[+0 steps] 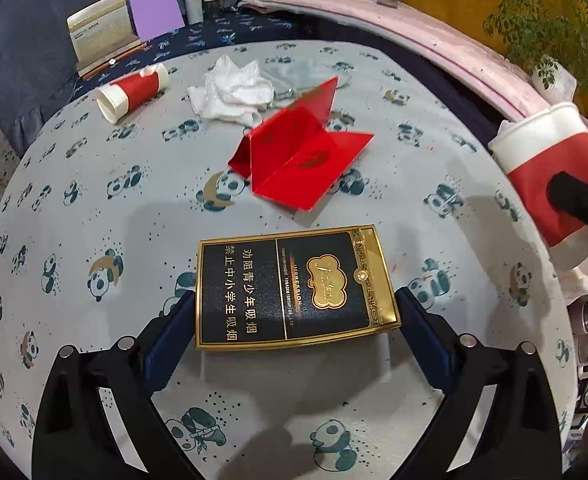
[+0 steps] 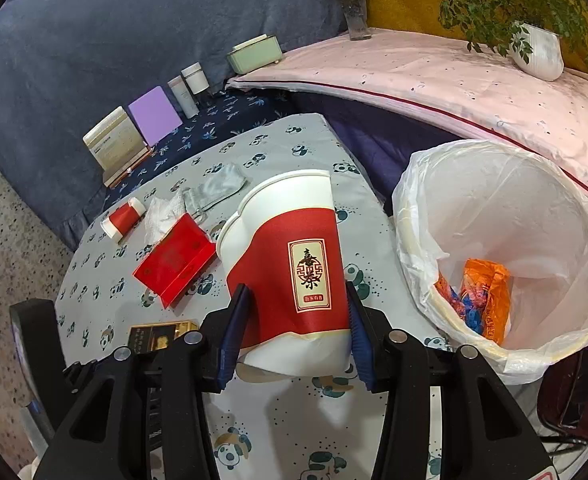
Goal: Collect trash
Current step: 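Carry the gold box and red-white cup over the bin and open both tools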
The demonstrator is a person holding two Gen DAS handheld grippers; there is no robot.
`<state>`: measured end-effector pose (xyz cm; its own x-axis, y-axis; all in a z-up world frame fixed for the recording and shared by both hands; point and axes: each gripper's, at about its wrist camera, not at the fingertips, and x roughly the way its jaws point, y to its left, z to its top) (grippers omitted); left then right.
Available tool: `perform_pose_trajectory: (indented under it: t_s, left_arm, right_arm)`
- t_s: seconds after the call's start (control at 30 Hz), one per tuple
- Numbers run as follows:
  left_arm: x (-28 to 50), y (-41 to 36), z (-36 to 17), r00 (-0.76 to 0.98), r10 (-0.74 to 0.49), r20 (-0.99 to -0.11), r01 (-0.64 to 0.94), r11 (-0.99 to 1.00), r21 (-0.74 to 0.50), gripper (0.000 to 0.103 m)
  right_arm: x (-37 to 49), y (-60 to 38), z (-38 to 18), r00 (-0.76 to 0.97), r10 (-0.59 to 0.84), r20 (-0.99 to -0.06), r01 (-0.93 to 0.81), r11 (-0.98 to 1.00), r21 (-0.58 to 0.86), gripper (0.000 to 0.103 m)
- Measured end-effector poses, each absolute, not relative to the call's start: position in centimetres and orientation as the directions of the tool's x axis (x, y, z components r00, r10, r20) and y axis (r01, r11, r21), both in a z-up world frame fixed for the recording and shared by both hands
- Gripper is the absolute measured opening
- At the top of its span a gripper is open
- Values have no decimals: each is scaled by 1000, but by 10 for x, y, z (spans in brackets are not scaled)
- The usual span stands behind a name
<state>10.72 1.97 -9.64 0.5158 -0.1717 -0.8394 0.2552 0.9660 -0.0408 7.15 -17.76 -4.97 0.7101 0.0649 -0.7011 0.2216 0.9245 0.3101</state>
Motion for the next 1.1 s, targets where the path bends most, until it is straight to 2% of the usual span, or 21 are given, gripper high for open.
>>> perform_pose_trajectory:
  t_s: [0.23, 0.53, 0.9, 1.1]
  left_arm:
    - [103, -8, -60, 546, -252, -799, 321, 944, -78, 92]
    - [105, -100, -31, 524, -381, -762, 495, 864, -91, 92]
    - [106, -221, -46, 410, -493, -768, 677, 728, -106, 92]
    - [109, -231, -52, 419, -489, -765, 679, 728, -94, 95]
  right_arm:
    - [64, -200, -39, 733, 15, -680, 257, 919, 298, 45]
    - [42, -274, -31, 737, -133, -662, 400, 876, 269, 45]
    - [21, -351, -46, 688, -256, -679, 539, 807, 241, 45]
    - [20, -368, -55, 681, -261, -684, 556, 792, 252, 45]
